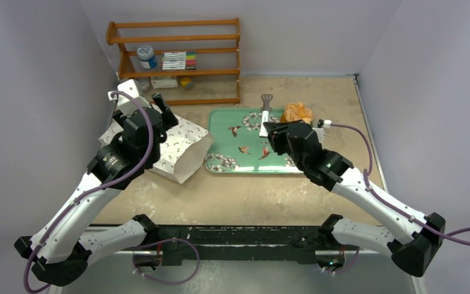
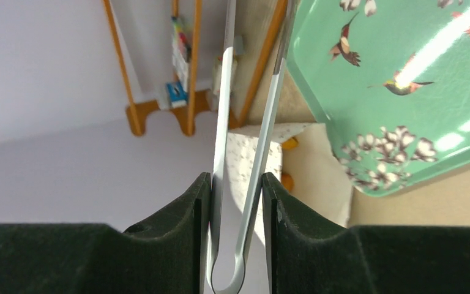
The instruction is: Take the fake bread out of the paper bag
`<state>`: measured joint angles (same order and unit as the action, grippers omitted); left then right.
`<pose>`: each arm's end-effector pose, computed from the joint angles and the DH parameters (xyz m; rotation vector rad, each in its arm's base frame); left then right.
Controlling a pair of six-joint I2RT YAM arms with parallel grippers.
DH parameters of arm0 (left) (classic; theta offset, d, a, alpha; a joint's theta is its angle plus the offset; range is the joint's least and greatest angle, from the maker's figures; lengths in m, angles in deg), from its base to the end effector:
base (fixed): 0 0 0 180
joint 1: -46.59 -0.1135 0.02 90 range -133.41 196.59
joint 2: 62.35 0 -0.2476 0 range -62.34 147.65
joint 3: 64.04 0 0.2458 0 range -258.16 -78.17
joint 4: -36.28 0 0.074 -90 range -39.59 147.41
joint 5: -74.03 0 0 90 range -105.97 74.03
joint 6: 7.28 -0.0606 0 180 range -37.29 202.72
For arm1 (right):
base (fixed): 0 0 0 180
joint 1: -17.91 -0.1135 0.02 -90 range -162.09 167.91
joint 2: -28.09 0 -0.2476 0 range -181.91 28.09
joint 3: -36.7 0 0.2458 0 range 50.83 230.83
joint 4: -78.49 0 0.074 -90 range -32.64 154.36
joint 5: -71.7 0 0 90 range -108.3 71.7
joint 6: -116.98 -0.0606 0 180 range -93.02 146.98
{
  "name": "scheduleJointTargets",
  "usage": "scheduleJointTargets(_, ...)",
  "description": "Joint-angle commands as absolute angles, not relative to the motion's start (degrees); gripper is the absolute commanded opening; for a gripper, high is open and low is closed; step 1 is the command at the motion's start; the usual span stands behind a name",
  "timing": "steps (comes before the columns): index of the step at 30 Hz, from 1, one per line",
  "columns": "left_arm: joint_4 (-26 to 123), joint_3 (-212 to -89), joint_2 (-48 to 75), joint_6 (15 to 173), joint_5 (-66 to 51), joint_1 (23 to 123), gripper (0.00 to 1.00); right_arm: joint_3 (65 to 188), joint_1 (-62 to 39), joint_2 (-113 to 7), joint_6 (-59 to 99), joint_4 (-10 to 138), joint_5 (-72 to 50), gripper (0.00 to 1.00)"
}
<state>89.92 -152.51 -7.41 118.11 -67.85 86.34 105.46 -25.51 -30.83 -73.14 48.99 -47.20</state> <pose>0.1745 -0.0831 0.4136 -0.5098 1.7108 -0.0685 0.2046 0.1533 0.3248 1.2900 1.6136 1.1965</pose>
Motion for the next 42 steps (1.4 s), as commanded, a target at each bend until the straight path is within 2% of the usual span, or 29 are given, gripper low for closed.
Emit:
scheduleJointTargets(1, 87.68, -151.98, -8.50, 118.40, -69.32, 86.05, 0.75, 104.98, -27.66, -29.90, -57.41, 52.59, -44.41, 0.17)
scheduleJointTargets(4, 87.38, -151.74, -8.54, 118.19, -69.43, 86.05, 0.75, 101.95, -27.79, -29.71, -46.77, 55.15, -40.64, 0.09)
scheduleJointTargets(8, 86.54, -151.99, -8.40, 117.50, -69.37, 86.05, 0.75, 102.54, -28.27, -32.61, -33.48, 54.82, -36.26, 0.05)
scheduleJointTargets(15, 84.79, -151.65, -7.98, 117.08, -69.15, 86.03, 0.75, 108.33, -34.72, -42.47, -20.98, 46.39, -43.36, 0.00)
scheduleJointTargets(20, 84.10, -151.04, -7.69, 116.78, -69.49, 86.05, 0.76, 108.41, -39.27, -48.80, -20.20, 42.65, -48.27, 0.00)
scheduleJointTargets(33, 83.18, -151.18, -7.01, 116.47, -68.84, 85.99, 0.76, 106.95, -44.94, -61.18, -30.79, 34.30, -55.61, 0.00)
scheduleJointTargets(38, 83.04, -151.11, -6.78, 116.46, -68.92, 86.04, 0.76, 104.33, -46.01, -62.08, -33.34, 34.12, -55.97, 0.08)
scheduleJointTargets(42, 82.97, -151.19, -6.39, 116.60, -68.42, 86.01, 0.76, 104.22, -46.23, -60.72, -33.82, 33.78, -56.58, 0.23)
